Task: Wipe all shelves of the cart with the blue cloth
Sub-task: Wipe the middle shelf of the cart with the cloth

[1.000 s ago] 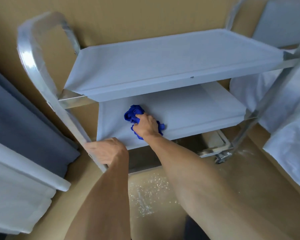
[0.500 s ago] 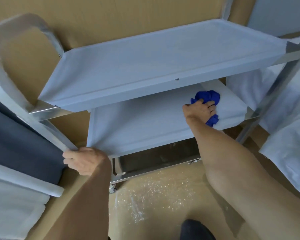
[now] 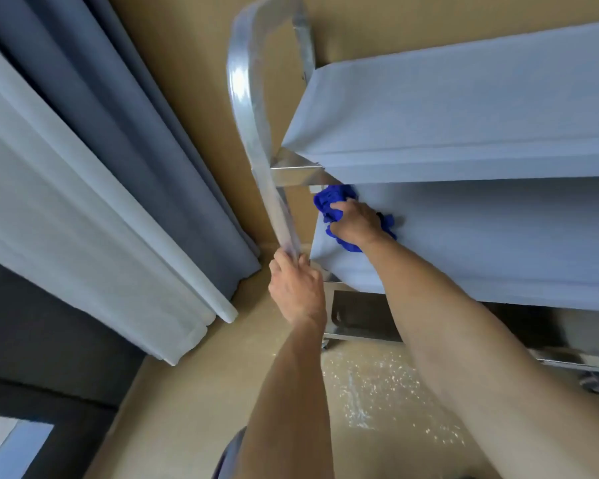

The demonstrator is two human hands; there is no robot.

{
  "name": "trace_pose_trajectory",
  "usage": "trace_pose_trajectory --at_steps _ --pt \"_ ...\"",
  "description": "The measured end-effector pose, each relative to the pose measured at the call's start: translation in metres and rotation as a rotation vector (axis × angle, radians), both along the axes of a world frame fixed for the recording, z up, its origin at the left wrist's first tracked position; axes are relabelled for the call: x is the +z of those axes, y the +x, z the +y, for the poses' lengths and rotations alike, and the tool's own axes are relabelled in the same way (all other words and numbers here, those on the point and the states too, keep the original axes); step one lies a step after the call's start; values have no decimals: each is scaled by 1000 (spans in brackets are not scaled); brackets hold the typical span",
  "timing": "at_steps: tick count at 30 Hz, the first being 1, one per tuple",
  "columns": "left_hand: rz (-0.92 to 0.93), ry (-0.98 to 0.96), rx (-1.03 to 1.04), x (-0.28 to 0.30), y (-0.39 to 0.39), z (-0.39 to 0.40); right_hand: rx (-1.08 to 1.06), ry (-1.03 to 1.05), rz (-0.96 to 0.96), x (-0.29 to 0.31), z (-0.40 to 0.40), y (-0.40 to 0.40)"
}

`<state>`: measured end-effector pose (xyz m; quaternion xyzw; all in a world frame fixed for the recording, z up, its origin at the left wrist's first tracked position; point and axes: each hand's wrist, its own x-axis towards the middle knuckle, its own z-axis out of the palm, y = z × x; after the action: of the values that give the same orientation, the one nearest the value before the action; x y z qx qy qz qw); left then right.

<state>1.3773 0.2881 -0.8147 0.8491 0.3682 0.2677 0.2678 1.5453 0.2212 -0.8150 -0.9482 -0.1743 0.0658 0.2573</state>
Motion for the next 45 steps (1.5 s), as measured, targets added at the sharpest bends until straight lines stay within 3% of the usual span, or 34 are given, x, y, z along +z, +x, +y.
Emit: trace_pose_trajectory --at_steps 3,10,15,18,22,26,29,35,38,42,45 --pt "27 -37 -8 3 -3 6 133 -6 -5 -2 11 -32" --pt "69 -82 -80 11 -15 11 57 78 -127 -4 -27 -130" --pt "36 -288 93 10 -24 -19 -29 125 -303 -29 -44 -174" --pt "13 -265 47 6 -26 -37 -28 53 -303 -27 -44 -167" --pt "15 -62 -171 18 -13 -46 -78 -5 -323 -31 -45 -162" --pt "42 -86 -96 27 19 -52 -336 204 -85 -5 -66 -128" --pt "53 -53 -90 18 36 -68 -467 175 19 13 -119 -81" --pt "162 74 -244 -11 85 -123 -880 120 -170 -8 -279 -16" --pt "314 179 -361 -20 122 -171 -1067 59 -247 -13 -357 -4" --pt "426 278 -506 -22 167 -244 -1164 7 -304 -21 -420 9" --pt "470 265 -506 -18 188 -272 -1164 47 -262 -25 -426 27"
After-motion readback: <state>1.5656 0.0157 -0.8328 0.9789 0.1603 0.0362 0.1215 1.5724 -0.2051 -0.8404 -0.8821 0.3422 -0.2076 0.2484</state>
